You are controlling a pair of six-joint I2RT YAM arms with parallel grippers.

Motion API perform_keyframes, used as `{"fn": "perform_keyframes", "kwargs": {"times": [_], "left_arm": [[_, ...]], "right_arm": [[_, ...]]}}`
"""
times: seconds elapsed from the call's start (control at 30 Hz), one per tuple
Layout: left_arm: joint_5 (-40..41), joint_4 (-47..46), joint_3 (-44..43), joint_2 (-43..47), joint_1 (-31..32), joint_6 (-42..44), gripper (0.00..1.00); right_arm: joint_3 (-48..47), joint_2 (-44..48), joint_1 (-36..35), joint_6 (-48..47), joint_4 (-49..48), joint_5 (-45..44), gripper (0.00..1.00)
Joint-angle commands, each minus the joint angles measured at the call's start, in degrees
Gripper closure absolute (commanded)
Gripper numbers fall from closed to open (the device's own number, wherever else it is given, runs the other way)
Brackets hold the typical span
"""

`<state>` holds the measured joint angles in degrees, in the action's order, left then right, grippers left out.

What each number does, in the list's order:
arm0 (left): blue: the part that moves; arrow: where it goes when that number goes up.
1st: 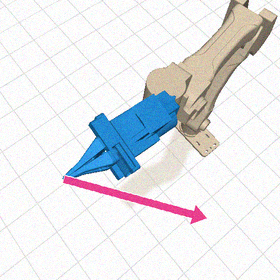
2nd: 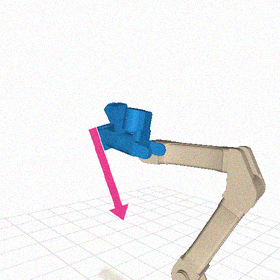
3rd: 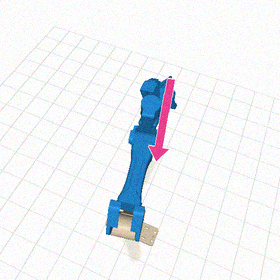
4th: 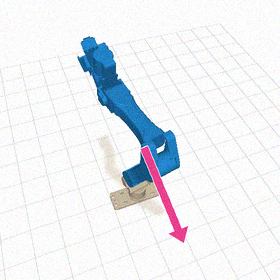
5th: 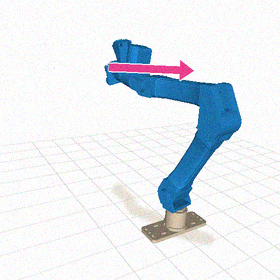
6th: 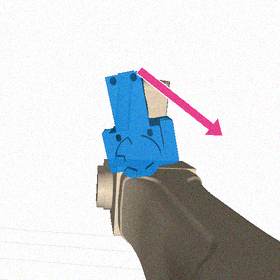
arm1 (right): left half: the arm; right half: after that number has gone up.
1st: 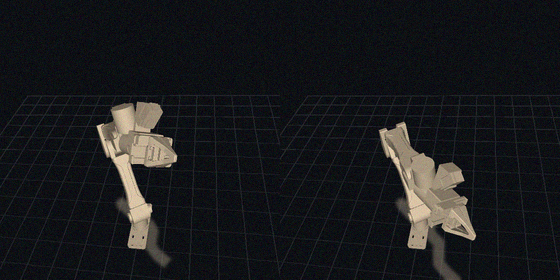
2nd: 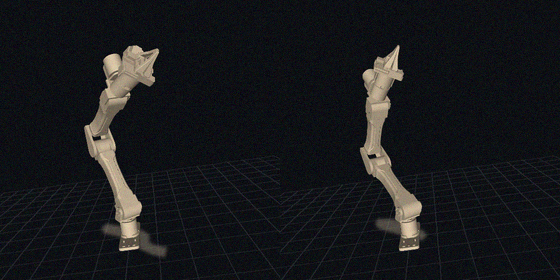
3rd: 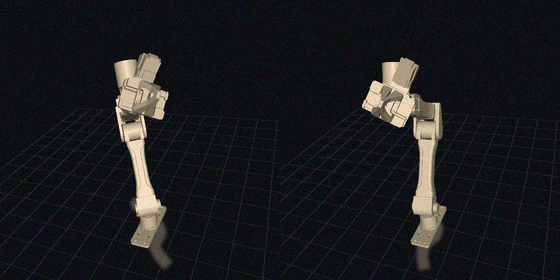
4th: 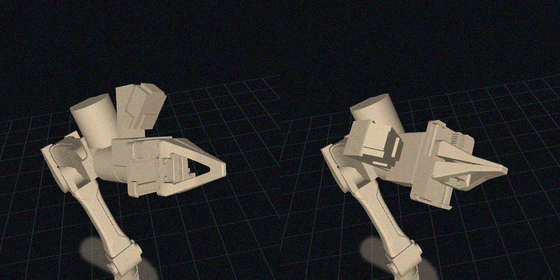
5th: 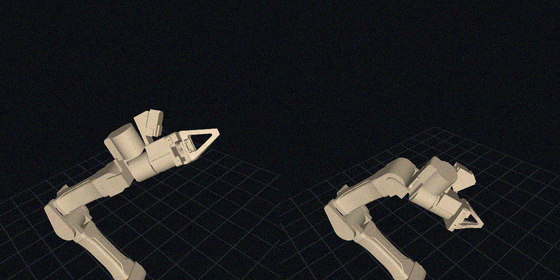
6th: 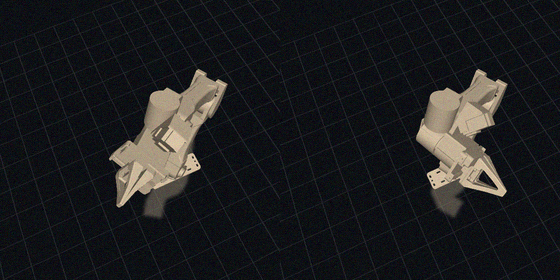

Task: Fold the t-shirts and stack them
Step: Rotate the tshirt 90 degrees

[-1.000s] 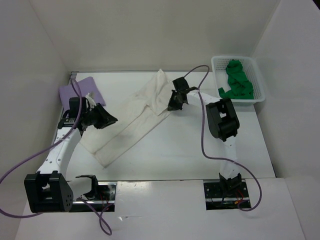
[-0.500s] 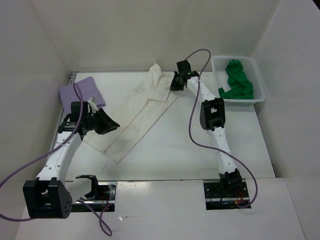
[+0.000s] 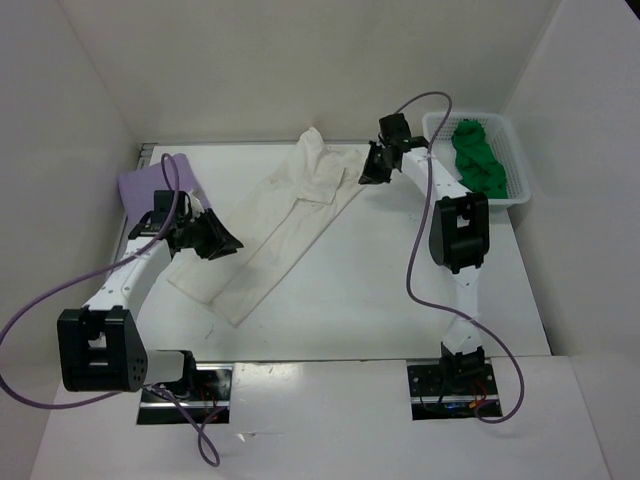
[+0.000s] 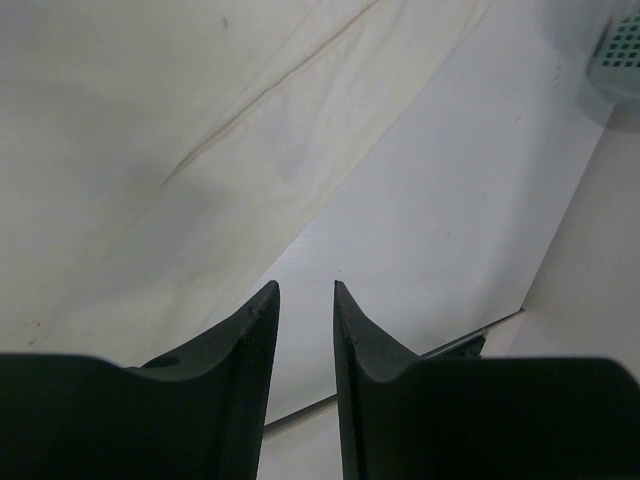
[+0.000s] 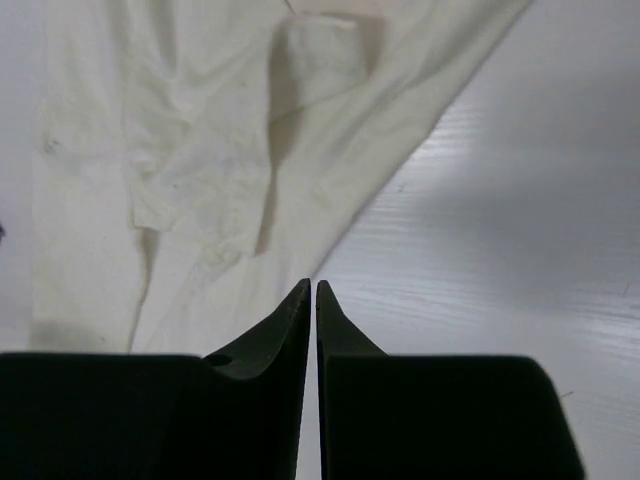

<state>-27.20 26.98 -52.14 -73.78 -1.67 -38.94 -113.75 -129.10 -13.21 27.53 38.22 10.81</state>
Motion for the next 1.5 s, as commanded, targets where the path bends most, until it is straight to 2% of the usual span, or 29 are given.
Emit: {"fn": "perform_keyframes", "kwargs": {"times": [0.0, 0.07, 0.1, 0.13, 0.27, 0.53, 0.7, 0.77, 0.83, 1.03, 1.3, 1.37, 1.47], "left_arm": [[0.57, -2.20, 1.42, -1.46, 0.35, 1.85, 0.64], [0.05, -2.81, 1.95, -1.46, 0.35, 1.85, 0.64], [0.04, -2.81, 1.95, -1.46, 0.35, 1.85, 0.64], [0.04, -2.81, 2.48, -1.46, 0.35, 1.85, 0.64], [-0.48, -2.81, 3.97, 0.47, 0.35, 1.85, 0.64], [-1.01, -2.29, 6.26, 2.32, 0.35, 0.71, 0.64], [-1.01, -2.29, 5.65, 2.32, 0.35, 0.71, 0.64], [-1.01, -2.29, 5.04, 2.32, 0.35, 0.71, 0.64], [-1.01, -2.29, 5.03, 2.32, 0.35, 0.71, 0.64], [-1.01, -2.29, 5.03, 2.32, 0.35, 0.71, 0.64], [-1.01, -2.81, 6.08, 2.32, 0.35, 0.18, 0.64], [-1.01, -2.81, 6.09, 2.32, 0.35, 0.18, 0.64], [-1.01, -2.81, 6.09, 2.32, 0.35, 0.18, 0.64]], "right_arm": [[-1.03, 1.22, -2.42, -0.19, -4.72, 2.73, 0.91], [-1.03, 0.35, -5.40, 1.20, -7.00, 3.42, 0.88], [-1.64, -1.23, -6.20, 1.73, -7.02, 3.95, 0.80], [-2.52, -2.37, -6.73, 2.35, -7.54, 3.96, 0.76], [-5.33, -6.16, -7.35, 4.81, -8.07, 3.96, 0.67], [-6.57, -9.33, -7.35, 5.96, -7.46, 1.14, 0.64], [-1.75, -8.28, -7.35, 7.09, -9.91, -0.09, 0.64], [-1.73, -8.28, -7.35, 7.10, -9.92, -0.78, 0.60], [-1.73, -8.28, -7.35, 7.10, -9.92, -0.27, 0.60], [-2.35, -9.59, -8.40, 7.10, -9.39, 2.19, 0.71], [-1.12, -8.45, -9.46, 7.10, -9.39, 5.09, 0.71], [-0.59, -8.45, -9.46, 7.72, -9.39, 6.41, 0.78], [-0.59, -8.45, -9.99, 8.33, -8.08, 6.42, 0.94]]}}
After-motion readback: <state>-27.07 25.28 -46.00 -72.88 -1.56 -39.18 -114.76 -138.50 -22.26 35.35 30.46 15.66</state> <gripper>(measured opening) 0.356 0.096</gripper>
